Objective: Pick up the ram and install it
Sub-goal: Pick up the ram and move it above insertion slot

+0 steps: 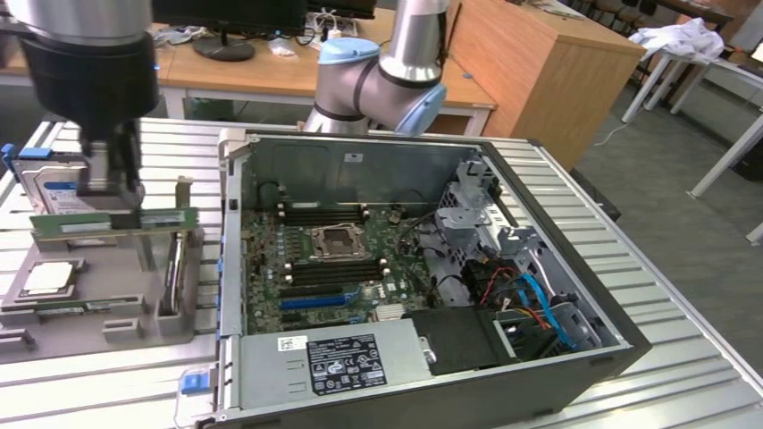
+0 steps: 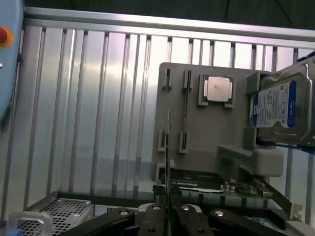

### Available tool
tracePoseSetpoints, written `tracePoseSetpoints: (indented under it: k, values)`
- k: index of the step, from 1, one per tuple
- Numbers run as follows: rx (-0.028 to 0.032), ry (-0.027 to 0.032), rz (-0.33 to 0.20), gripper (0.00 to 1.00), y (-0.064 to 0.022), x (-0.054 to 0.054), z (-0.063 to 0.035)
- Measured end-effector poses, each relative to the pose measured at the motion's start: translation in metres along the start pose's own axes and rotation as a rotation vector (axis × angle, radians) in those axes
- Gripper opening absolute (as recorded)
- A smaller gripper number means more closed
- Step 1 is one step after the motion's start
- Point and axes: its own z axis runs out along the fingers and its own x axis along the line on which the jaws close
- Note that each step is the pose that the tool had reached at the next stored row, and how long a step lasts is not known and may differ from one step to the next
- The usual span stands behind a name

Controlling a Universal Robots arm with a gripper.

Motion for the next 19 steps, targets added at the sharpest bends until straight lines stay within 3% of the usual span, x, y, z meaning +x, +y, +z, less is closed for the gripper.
tracePoseSetpoints:
  k: [3, 4, 19]
  values:
    - [-0.0001, -0.0001, 0.000, 0.14, -0.0139, 0.001, -0.0005]
    - [-0.0004, 0.0000, 0.000, 0.14, -0.0228, 0.001, -0.0010]
    - [-0.0017, -0.0002, 0.000, 0.14, -0.0901, 0.005, -0.0035]
